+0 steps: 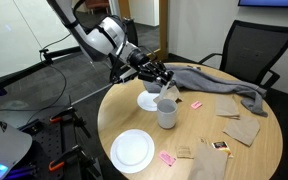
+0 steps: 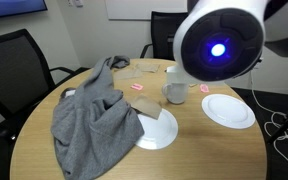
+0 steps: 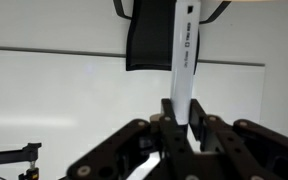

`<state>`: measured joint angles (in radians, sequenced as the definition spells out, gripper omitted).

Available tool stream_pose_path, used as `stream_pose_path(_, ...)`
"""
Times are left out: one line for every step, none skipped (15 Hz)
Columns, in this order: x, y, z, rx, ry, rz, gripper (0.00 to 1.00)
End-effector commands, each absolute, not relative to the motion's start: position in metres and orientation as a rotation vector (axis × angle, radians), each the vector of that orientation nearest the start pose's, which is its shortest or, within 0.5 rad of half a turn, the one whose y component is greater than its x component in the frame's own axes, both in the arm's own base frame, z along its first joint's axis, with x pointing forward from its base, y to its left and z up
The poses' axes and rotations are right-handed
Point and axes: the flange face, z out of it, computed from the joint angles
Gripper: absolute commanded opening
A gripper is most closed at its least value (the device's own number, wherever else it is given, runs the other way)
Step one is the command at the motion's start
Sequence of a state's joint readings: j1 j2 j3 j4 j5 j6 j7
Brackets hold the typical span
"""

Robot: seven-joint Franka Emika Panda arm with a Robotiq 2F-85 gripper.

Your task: Put the black marker in the mug

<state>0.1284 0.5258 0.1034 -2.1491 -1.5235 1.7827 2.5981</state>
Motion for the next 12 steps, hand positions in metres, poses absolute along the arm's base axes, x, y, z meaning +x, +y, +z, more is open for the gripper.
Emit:
stream_pose_path(0.546,0.037,0.144,1.6,-1.161,1.224,0.05)
stream_pose_path(0.548,0.036,0.14,1.597,-1.16,1.221,0.05)
stream_pose_path(0.55,0.036,0.135,1.595,-1.157,1.217,0.05)
stream_pose_path(0.552,0.036,0.129,1.593,-1.155,1.213,0.05)
stream_pose_path(0.553,0.035,0.124,1.591,-1.153,1.208,0.05)
stream_pose_path(0.553,0.035,0.119,1.591,-1.151,1.201,0.05)
stream_pose_path(0.552,0.034,0.114,1.591,-1.148,1.194,0.05)
stream_pose_path(0.553,0.033,0.109,1.59,-1.144,1.188,0.05)
stream_pose_path(0.551,0.032,0.103,1.59,-1.14,1.179,0.05)
stream_pose_path(0.55,0.031,0.099,1.59,-1.137,1.172,0.05)
stream_pose_path(0.551,0.03,0.093,1.591,-1.133,1.166,0.05)
stream_pose_path(0.551,0.029,0.09,1.59,-1.128,1.158,0.05)
